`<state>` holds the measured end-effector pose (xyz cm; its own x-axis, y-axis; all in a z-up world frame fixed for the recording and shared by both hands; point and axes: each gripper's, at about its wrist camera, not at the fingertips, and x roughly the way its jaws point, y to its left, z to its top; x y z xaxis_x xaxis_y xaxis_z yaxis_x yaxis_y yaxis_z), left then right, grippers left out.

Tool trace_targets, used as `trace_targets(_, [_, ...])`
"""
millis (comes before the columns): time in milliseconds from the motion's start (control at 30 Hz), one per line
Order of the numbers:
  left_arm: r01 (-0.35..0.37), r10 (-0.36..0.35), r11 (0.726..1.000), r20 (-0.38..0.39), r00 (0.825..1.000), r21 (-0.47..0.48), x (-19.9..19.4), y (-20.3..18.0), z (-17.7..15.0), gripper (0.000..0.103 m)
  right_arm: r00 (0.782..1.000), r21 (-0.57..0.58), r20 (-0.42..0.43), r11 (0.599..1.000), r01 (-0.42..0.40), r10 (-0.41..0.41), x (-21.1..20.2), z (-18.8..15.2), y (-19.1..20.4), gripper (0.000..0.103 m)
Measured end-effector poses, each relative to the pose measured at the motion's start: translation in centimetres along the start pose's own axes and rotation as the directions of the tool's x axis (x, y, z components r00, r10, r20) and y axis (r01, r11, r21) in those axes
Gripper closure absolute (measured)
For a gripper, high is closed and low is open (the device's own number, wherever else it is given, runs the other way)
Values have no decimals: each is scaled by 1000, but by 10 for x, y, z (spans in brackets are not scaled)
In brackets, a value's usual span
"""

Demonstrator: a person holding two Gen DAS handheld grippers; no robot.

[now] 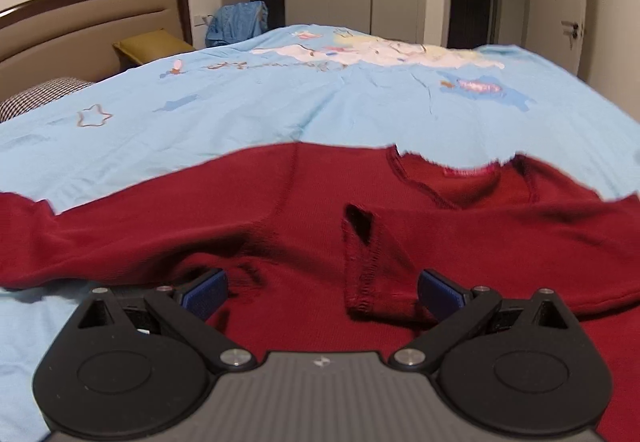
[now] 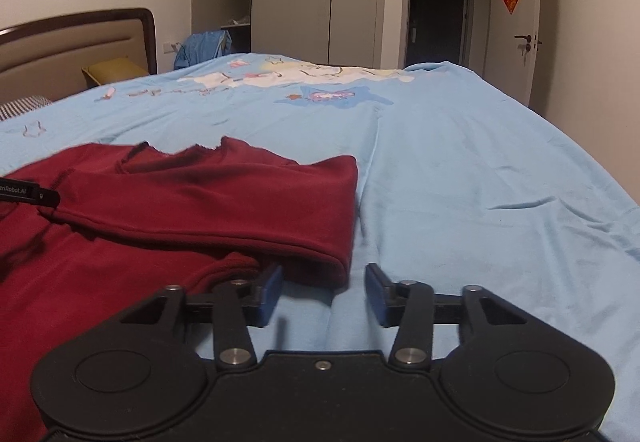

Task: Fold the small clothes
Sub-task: 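Move the left gripper to the other sleeve cuff and close on it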

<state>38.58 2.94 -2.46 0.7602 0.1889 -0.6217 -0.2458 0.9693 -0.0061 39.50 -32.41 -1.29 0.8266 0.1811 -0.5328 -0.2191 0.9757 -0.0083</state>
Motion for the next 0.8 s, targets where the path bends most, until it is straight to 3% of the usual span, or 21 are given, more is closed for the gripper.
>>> trace_targets(133, [15, -15, 997, 9, 1000, -70, -29, 39, 10, 0, 999, 17, 26, 999, -47, 47, -16, 5, 10, 18])
trace_targets(267, [-64, 69, 986, 31, 997, -154, -54, 97, 19, 0, 991, 24, 56, 992, -120, 119, -30, 11, 27, 1])
trace_targets(400, [-178, 192, 952, 36, 981, -249, -73, 164, 24, 0, 977, 29, 62, 979, -204, 202, -40, 14, 48, 1])
trace_targets(533, [-291, 314, 904, 25, 949, -314, -85, 224, 27, 0, 961, 22, 56, 962, -272, 271, -46, 15, 73, 1])
trace_targets(667, [-332, 375, 850, 29, 927, -409, -86, 277, 27, 0, 951, -1, 37, 952, -306, 306, -50, 12, 98, 1])
trace_targets(800, [-295, 370, 791, 36, 928, -536, -80, 321, 18, 0, 945, -11, 14, 945, -328, 328, -50, 7, 116, 1])
